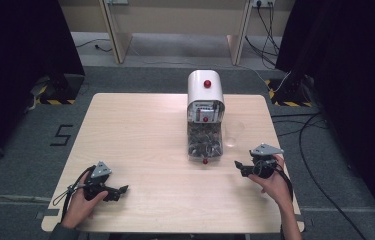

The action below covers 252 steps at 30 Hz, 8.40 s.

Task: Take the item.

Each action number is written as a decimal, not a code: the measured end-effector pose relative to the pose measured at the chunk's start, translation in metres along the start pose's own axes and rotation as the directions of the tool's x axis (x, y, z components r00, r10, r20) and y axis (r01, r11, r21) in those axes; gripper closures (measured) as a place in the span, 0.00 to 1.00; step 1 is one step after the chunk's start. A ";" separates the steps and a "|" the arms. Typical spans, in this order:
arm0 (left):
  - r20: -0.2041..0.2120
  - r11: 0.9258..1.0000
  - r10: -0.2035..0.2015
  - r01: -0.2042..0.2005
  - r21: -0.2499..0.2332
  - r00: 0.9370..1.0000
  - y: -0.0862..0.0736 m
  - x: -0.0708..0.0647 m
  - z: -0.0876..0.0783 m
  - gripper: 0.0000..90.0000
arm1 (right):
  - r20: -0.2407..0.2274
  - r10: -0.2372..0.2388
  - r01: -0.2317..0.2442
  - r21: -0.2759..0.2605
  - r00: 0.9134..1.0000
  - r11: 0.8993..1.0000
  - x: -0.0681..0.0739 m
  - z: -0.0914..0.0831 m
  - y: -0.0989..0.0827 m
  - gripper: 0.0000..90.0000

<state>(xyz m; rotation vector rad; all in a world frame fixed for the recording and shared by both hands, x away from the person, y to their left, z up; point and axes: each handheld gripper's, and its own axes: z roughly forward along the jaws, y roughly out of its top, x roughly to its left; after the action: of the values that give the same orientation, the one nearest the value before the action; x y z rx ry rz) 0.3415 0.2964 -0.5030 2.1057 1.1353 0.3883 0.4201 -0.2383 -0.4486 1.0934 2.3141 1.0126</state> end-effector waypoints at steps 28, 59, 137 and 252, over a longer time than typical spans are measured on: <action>0.000 1.000 0.000 0.000 0.000 1.000 0.000 0.000 0.000 0.00 | -0.036 -0.095 0.091 -0.101 0.995 0.991 0.032 -0.005 0.045 0.36; 0.000 1.000 0.000 0.000 0.000 1.000 0.000 0.000 0.000 0.00 | -0.044 -0.134 0.125 -0.155 0.990 0.980 0.042 0.032 0.089 0.45; 0.000 1.000 0.000 0.000 0.000 1.000 0.000 0.000 0.000 0.00 | -0.101 -0.129 0.113 -0.146 0.987 0.983 0.043 0.053 0.099 0.82; 0.000 1.000 0.000 0.000 0.000 1.000 0.000 0.000 0.000 0.00 | 0.091 0.019 -0.002 -0.179 0.996 0.984 -0.029 0.053 0.068 0.74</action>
<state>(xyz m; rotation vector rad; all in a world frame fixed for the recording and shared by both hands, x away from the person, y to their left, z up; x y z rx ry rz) 0.3415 0.2964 -0.5030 2.1056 1.1353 0.3881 0.5040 -0.2075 -0.4319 1.0582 2.1016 1.1252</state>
